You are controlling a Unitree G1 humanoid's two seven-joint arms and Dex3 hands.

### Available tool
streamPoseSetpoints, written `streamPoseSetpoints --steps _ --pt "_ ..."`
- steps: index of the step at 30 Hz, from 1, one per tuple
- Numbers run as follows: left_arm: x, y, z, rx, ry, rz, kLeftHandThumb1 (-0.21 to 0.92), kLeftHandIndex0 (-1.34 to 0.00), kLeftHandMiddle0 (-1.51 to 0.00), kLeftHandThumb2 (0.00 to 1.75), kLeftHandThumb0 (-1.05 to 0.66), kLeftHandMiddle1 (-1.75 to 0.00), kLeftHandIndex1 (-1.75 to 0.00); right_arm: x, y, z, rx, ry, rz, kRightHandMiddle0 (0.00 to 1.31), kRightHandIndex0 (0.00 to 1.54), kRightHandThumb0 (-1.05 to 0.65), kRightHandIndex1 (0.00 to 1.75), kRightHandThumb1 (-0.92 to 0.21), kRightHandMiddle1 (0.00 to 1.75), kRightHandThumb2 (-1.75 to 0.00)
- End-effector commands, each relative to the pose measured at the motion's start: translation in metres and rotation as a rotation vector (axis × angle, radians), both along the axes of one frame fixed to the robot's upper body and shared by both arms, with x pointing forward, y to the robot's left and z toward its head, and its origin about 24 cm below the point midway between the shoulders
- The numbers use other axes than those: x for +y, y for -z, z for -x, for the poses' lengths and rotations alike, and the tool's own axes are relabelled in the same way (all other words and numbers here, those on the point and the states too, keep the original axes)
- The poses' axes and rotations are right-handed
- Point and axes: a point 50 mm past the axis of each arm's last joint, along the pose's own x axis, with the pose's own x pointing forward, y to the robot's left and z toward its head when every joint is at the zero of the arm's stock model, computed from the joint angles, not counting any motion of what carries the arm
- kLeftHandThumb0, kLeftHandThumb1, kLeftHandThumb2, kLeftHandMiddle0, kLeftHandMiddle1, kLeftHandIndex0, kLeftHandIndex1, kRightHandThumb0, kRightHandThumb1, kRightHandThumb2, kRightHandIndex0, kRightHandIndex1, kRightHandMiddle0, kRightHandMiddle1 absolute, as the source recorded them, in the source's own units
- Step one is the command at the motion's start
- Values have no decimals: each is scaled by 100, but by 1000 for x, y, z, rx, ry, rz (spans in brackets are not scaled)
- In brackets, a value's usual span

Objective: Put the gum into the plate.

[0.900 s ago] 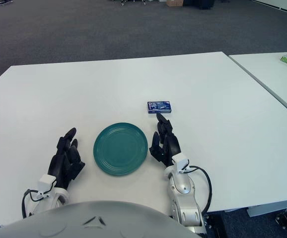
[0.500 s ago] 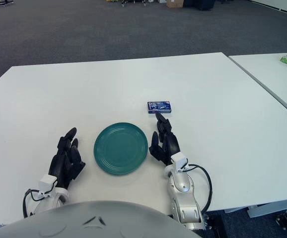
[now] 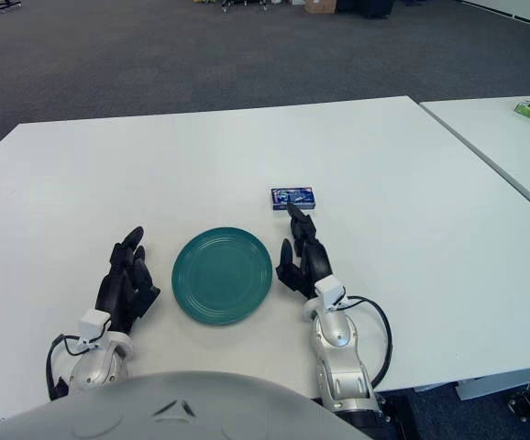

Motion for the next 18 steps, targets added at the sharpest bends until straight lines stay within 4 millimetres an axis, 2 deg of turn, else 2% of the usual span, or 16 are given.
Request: streamPoseSetpoints --steps 1,4,5,9,12,18 --pt "-1 19 5 98 -4 8 92 0 -22 101 -80 -1 -54 -14 -23 -16 -81 37 91 0 10 -63 1 -92 37 -93" --pt "-2 22 2 93 -3 15 92 0 -23 101 -80 -1 -55 -24 -62 -30 -247 30 312 0 16 -65 2 -92 48 -80" --pt "-3 23 2 91 -3 18 92 0 -23 101 -80 -1 -56 -26 -68 -32 -276 25 360 0 19 -66 2 -92 54 -77" --pt "-3 23 -1 73 3 32 92 0 -25 101 -80 -2 -59 -31 -83 -45 -345 -6 533 0 27 -70 2 -92 66 -72" --pt "-5 19 -4 53 7 46 92 0 -26 101 -80 -2 -61 -22 -104 -56 -451 -39 715 1 32 -73 3 -92 72 -69" --pt "-7 15 -7 30 6 58 92 0 -28 99 -81 -2 -65 -6 -122 -69 -542 -68 971 7 39 -79 4 -92 79 -64"
